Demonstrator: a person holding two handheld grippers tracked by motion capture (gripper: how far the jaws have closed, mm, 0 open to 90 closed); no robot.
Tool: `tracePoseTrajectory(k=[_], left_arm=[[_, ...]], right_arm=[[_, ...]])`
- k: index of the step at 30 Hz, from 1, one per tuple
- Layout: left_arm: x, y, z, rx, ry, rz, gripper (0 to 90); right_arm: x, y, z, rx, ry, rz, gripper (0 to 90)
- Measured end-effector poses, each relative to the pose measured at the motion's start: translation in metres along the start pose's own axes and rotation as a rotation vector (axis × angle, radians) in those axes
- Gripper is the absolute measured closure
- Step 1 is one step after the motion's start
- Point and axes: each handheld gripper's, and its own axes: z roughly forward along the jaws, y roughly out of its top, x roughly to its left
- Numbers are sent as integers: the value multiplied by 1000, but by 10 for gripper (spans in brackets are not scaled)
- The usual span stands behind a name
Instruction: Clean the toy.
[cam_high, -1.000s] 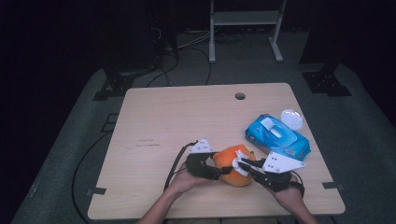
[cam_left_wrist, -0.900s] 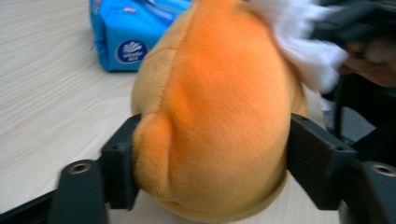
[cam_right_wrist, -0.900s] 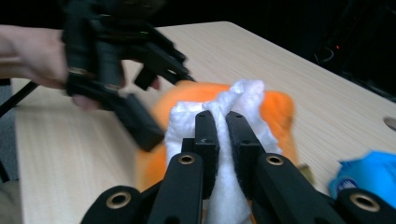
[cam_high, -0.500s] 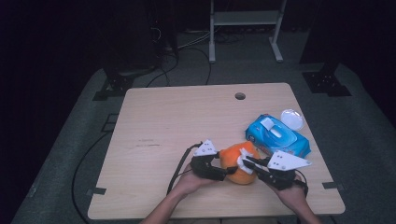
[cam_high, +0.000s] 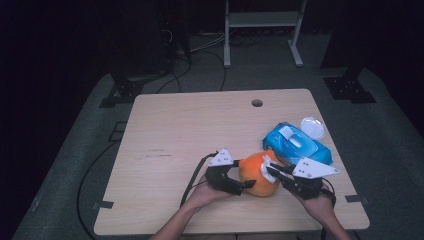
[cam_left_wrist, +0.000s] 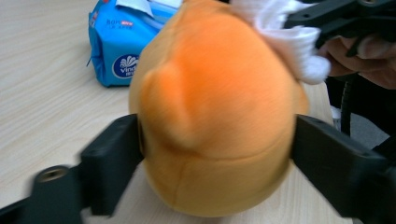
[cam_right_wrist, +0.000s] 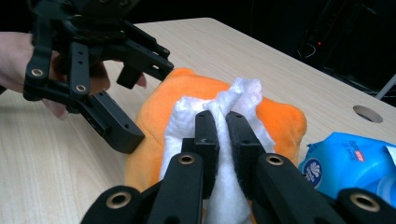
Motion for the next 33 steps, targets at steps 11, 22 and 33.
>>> tracePoseTrajectory(k=[11, 22, 33], left_arm=[[-8, 14, -3, 3, 3, 82, 376], [-37, 4, -17, 135, 120, 324, 385], [-25, -2, -19, 92, 82, 190, 174]], right_arm=[[-6, 1, -6, -26, 10, 25, 833], [38, 36, 24, -45, 107, -114, 833], [-2, 4, 1, 3, 57, 22, 834]])
